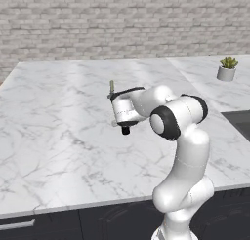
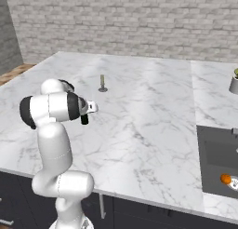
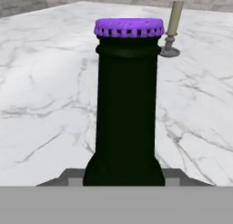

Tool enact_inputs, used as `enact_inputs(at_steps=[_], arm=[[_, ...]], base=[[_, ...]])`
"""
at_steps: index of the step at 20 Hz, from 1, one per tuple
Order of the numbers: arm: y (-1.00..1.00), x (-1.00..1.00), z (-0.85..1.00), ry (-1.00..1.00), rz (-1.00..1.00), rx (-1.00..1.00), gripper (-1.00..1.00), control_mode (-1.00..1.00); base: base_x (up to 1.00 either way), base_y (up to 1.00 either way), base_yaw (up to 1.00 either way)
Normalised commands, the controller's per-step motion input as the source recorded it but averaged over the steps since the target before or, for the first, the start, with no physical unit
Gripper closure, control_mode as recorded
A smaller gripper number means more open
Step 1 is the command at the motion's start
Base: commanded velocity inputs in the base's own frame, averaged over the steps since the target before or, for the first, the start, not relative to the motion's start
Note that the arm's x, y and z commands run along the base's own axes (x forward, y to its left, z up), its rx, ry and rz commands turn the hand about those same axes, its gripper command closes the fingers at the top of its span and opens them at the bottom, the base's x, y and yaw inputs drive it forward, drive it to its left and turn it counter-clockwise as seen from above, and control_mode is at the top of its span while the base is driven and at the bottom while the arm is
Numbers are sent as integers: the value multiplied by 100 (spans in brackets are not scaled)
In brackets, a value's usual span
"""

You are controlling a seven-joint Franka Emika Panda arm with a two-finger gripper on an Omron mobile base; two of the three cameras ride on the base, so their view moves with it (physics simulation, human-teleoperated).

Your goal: Open the cabinet directly in front. Then move the beer and the cup to the dining counter with the candle on it.

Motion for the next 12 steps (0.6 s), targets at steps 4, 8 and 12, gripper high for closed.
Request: enact_inputs(at_steps=[4,8,12], arm=[[0,40,0,-2,0,1,100,-100],[0,72,0,0,-1,1,100,-100],[0,79,0,0,0,1,100,-100]], base=[[0,0,0],[0,0,0],[0,0,0]])
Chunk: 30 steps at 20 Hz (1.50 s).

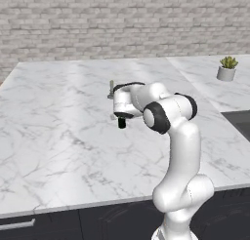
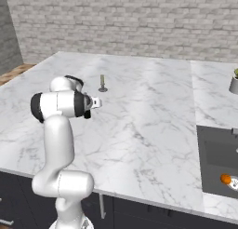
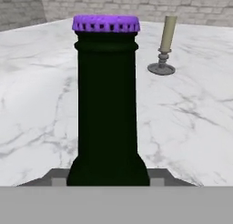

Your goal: Open the cabinet directly in front. Then move the beer and the cup to the dining counter with the candle on it.

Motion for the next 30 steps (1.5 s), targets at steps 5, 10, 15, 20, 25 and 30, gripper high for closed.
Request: enact_inputs(at_steps=[5,10,15,20,25,30], arm=[[0,84,-23,0,0,0,100,-100],[0,23,-9,-1,0,0,100,-100],[-2,0,-32,2,0,-2,100,-100],[-15,-2,-66,4,0,-5,100,-100],[-37,-10,-17,-9,0,5,100,-100],[-77,-28,0,-16,0,20,100,-100]], base=[[0,0,0],[0,0,0],[0,0,0],[0,0,0],[0,0,0],[0,0,0]])
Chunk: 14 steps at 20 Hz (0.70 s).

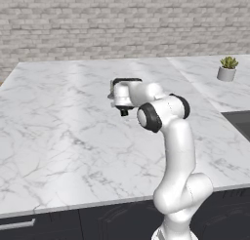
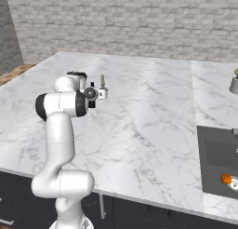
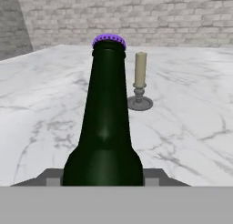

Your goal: Open the cabinet directly in front. Then move the beer and the cup to the dining counter with the candle on it.

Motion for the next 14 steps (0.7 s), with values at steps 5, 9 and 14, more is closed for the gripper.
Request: enact_inputs(at_steps=[5,9,14], arm=[[-3,0,0,0,0,0,100,-100],[-5,-1,-46,0,0,0,100,-100],[-3,-2,-45,-1,0,0,100,-100]], base=[[0,0,0],[0,0,0],[0,0,0]])
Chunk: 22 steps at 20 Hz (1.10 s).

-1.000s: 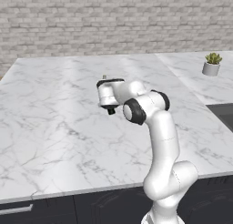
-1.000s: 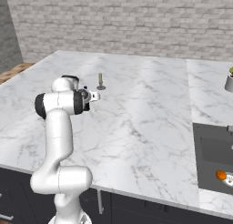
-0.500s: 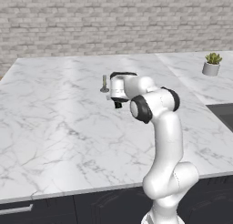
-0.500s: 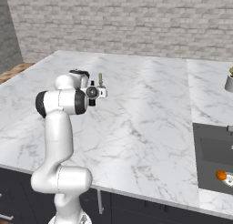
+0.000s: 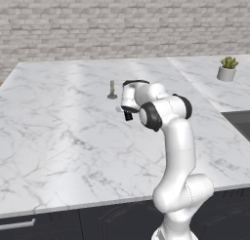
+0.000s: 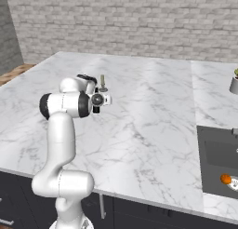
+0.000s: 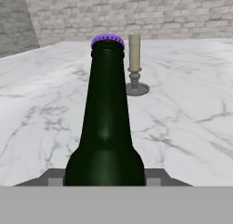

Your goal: Open the cabinet directly in front. Then move the beer and the cup to the dining counter with the candle on it.

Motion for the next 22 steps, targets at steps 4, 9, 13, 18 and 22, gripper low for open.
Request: enact_inputs(at_steps=[4,9,13,18,22], arm=[[-16,-5,-44,-2,0,1,100,-100],[-18,-5,-6,-22,0,10,100,-100],[-13,-1,0,-23,0,9,100,-100],[0,0,0,-1,0,0,100,-100],[0,0,-8,-1,1,0,100,-100]], base=[[0,0,0],[0,0,0],[0,0,0],[0,0,0],[0,0,0]])
